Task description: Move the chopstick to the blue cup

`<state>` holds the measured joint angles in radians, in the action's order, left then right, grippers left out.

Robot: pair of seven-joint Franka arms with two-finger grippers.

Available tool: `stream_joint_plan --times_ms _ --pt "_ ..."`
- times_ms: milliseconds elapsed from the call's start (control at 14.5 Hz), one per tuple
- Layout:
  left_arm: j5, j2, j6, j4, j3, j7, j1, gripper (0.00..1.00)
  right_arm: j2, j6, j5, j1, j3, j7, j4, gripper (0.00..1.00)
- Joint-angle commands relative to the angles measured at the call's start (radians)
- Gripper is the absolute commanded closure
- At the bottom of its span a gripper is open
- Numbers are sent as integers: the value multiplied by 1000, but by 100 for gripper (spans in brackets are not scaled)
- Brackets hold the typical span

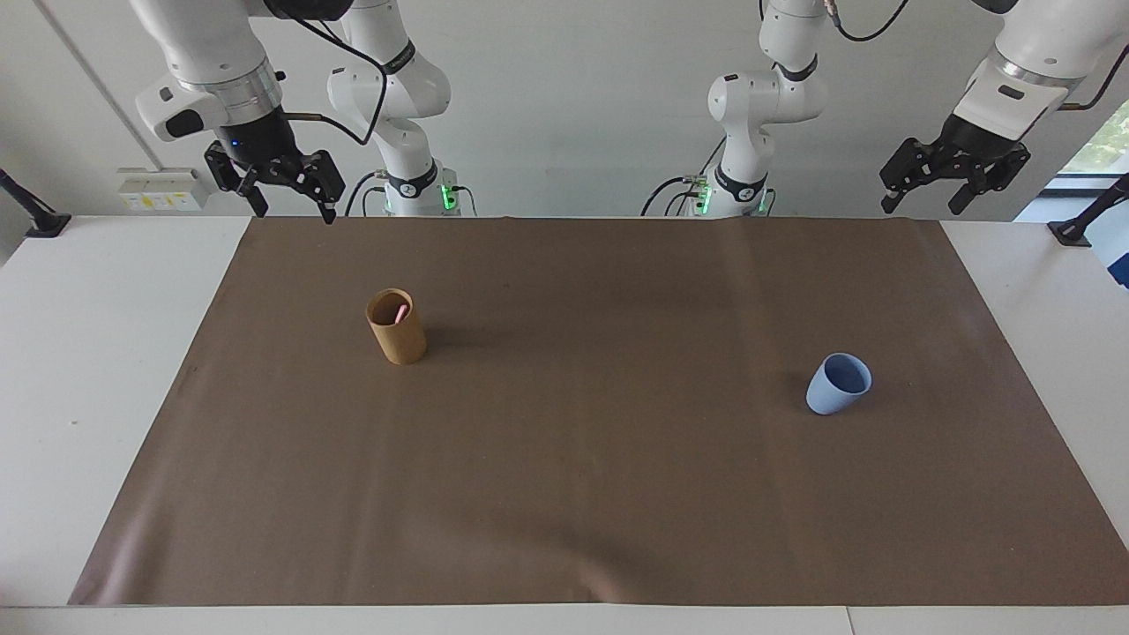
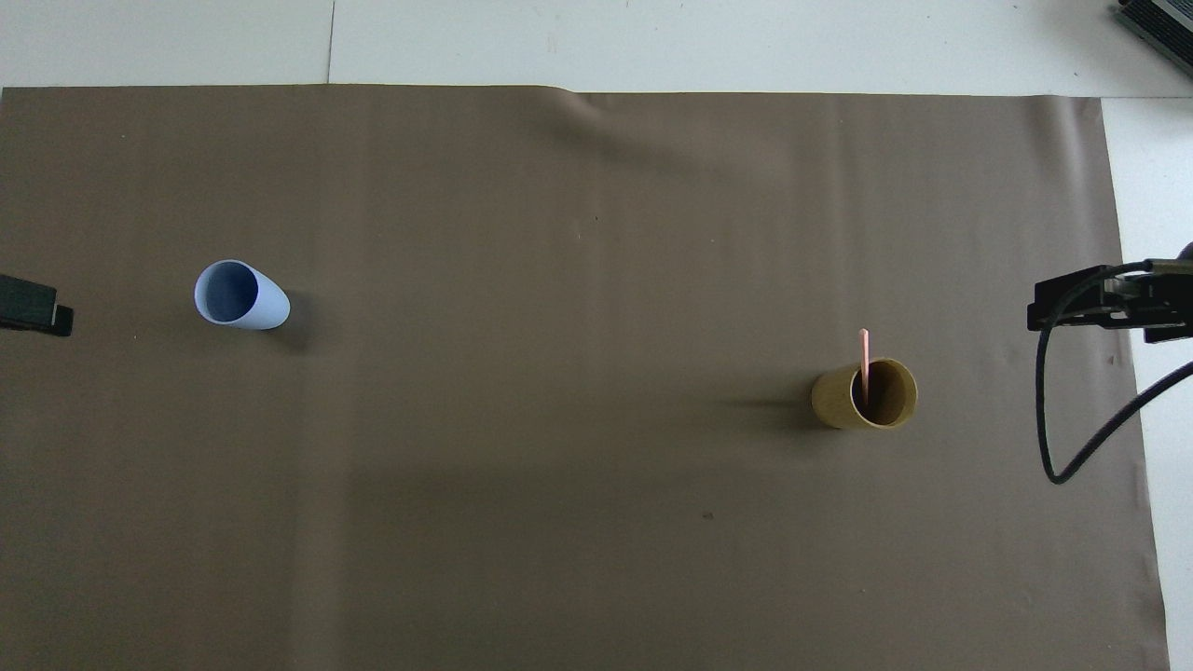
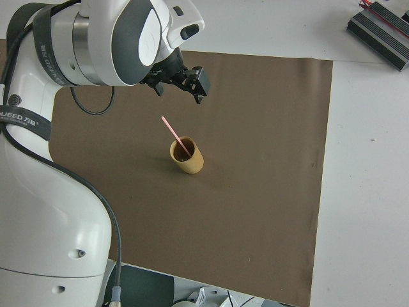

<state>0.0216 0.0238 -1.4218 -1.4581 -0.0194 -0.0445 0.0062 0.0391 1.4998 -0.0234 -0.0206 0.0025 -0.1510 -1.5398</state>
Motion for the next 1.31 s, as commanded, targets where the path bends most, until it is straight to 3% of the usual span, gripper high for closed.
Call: stream_joint_plan --times_ms 0,1244 --pt "6 19 -9 -22 -7 5 9 0 22 17 2 18 11 15 -26 0" --pt "4 21 -14 -25 -1 -6 26 0 22 17 2 18 11 15 -26 0"
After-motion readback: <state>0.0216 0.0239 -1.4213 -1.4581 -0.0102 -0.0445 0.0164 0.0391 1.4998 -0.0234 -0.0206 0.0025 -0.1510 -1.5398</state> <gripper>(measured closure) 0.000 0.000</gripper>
